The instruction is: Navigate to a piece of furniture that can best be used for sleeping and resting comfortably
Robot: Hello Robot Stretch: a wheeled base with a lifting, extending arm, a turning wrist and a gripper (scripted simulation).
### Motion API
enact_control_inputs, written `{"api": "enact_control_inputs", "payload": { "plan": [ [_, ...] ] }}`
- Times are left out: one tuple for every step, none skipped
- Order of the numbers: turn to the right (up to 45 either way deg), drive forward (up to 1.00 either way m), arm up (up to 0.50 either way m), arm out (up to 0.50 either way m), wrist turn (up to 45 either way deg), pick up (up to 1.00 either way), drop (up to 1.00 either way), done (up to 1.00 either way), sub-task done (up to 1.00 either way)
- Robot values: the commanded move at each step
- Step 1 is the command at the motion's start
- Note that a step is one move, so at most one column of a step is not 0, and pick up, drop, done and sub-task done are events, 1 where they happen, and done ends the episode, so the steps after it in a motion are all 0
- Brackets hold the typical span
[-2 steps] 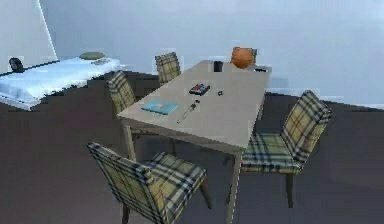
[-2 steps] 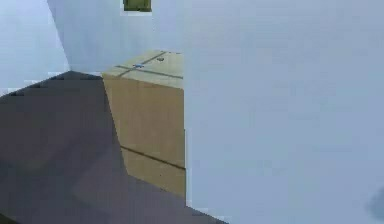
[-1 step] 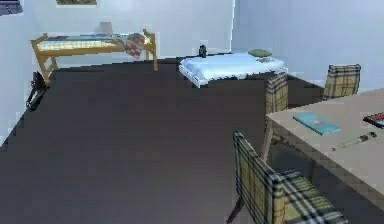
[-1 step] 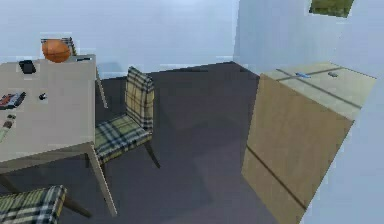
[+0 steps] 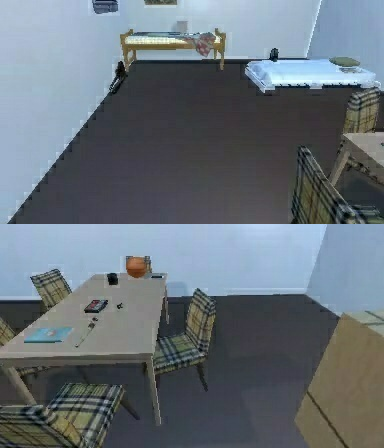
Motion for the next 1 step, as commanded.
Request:
{"api": "enact_control_inputs", "payload": {
  "plan": [
    [0.0, 0.75, 0.0, 0.0, 0.0, 0.0, 0.0, 0.0, 0.0]
  ]
}}
